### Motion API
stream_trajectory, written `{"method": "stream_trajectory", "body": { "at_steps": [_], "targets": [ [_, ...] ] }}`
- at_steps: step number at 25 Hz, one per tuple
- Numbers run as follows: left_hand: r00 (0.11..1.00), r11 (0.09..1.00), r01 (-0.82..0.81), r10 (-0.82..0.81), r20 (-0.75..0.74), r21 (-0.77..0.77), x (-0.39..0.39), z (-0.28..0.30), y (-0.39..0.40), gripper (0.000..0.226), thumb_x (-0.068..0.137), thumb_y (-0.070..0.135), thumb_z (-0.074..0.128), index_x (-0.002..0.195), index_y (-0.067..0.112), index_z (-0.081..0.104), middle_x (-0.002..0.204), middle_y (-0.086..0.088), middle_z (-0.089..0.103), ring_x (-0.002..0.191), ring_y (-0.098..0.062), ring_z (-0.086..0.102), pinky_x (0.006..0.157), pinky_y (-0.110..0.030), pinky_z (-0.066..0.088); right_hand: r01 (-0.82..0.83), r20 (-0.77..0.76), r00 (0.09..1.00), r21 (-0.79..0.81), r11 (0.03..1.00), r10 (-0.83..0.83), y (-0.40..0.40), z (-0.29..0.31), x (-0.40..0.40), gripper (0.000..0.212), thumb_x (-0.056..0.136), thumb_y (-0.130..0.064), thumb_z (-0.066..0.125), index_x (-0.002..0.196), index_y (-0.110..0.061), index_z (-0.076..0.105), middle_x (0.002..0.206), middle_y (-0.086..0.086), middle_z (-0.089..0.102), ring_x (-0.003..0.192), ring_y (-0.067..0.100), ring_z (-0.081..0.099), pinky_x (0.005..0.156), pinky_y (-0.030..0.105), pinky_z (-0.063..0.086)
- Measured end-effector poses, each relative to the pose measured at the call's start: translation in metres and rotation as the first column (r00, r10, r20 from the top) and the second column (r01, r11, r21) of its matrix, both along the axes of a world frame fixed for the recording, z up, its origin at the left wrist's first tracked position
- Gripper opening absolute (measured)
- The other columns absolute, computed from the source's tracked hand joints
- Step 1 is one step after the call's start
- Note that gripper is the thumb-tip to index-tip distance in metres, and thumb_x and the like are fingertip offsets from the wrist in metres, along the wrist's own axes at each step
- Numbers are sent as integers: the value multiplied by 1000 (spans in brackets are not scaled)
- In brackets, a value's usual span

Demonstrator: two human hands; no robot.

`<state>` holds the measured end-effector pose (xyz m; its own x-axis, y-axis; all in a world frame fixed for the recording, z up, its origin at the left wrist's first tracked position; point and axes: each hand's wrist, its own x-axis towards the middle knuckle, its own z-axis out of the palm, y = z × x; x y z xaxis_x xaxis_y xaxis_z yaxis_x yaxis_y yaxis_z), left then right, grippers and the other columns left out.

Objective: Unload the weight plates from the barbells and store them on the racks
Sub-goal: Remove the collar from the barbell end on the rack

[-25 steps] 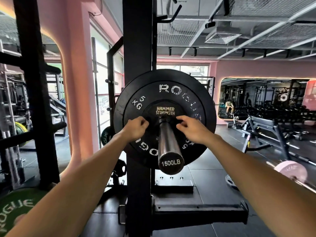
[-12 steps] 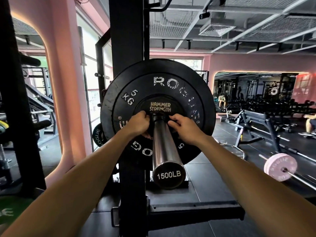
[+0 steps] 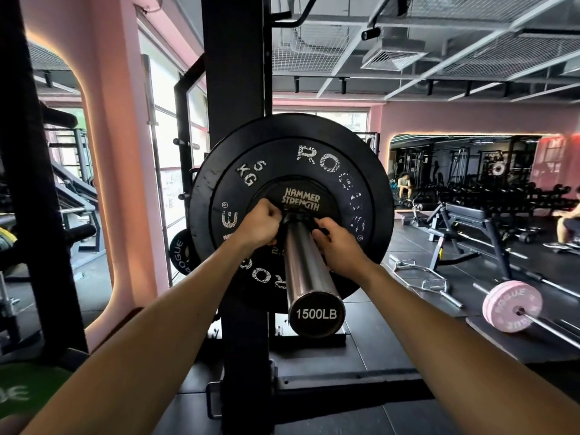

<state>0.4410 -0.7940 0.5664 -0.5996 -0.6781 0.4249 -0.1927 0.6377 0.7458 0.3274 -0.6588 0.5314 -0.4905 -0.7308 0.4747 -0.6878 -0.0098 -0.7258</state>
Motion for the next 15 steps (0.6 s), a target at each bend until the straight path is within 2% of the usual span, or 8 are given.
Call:
{"method": "stream_trajectory", "body": {
  "at_steps": [2, 4, 6, 8, 9, 11, 13, 15],
  "targets": [
    [1000, 1000, -9, 9, -21, -1, 0, 0, -1, 14, 96, 17, 41, 83, 17, 46, 68, -3, 52, 49, -17, 53, 44, -23, 40, -1, 14, 1000, -17, 1000, 1, 1, -2, 2, 37, 102, -13, 43, 139, -6, 45, 124, 15, 60, 104, 28, 63, 56, -2, 41],
    [999, 1000, -24, 24, -46, 4, -2, -1, -1, 16, 96, 18, 45, 81, 22, 48, 66, -2, 53, 50, -16, 51, 49, -25, 40, -7, 42, 999, -26, 1000, 8, 3, -5, 4, 36, 102, -12, 42, 137, -5, 45, 126, 18, 59, 110, 32, 61, 55, -3, 39],
    [998, 1000, -31, 31, -55, 0, -2, -1, -2, 18, 95, 20, 48, 78, 24, 50, 65, 0, 54, 54, -15, 50, 56, -27, 40, -11, 74, 997, -35, 999, 14, 5, -6, 7, 34, 102, -12, 43, 135, -5, 47, 121, 15, 61, 100, 26, 62, 54, -2, 40],
    [999, 1000, -19, 19, -50, 2, -3, 1, -3, 17, 94, 22, 50, 77, 25, 52, 68, 3, 55, 59, -14, 49, 64, -28, 40, -28, 116, 993, -35, 999, 32, 5, -8, 8, 31, 102, -12, 44, 131, -3, 50, 108, 8, 63, 80, 12, 59, 52, 1, 41],
    [999, 1000, -10, 10, -53, 6, -3, 2, -4, 17, 94, 23, 51, 78, 25, 53, 70, 4, 55, 60, -13, 49, 65, -28, 40, -31, 129, 991, -26, 999, 34, 6, -8, 8, 29, 102, -13, 44, 128, -3, 51, 98, 3, 62, 72, 8, 56, 51, 4, 42],
    [997, 1000, 4, -1, -79, 30, -2, 4, -2, 14, 94, 23, 52, 81, 26, 55, 74, 2, 57, 60, -12, 49, 61, -26, 41, -33, 151, 988, 26, 999, 28, 6, -4, 4, 27, 102, -20, 44, 122, -7, 55, 84, 0, 60, 66, 11, 56, 51, 25, 51],
    [995, 999, -7, 11, -100, 36, 2, 3, 2, 10, 96, 26, 51, 89, 22, 57, 81, -3, 60, 59, -13, 53, 53, -24, 43, -34, 141, 990, 81, 996, 23, 7, 3, 0, 27, 102, -26, 43, 116, -10, 60, 93, 7, 65, 77, 22, 63, 57, 40, 55],
    [995, 995, -89, 87, -57, -42, 4, -1, 7, 23, 98, 34, 45, 99, 13, 55, 93, -13, 64, 74, -28, 63, 61, -28, 48, -17, 101, 995, 90, 996, 8, 9, 13, 0, 30, 102, -30, 43, 114, -13, 63, 100, 13, 68, 80, 26, 67, 59, 40, 56]
  ]
}}
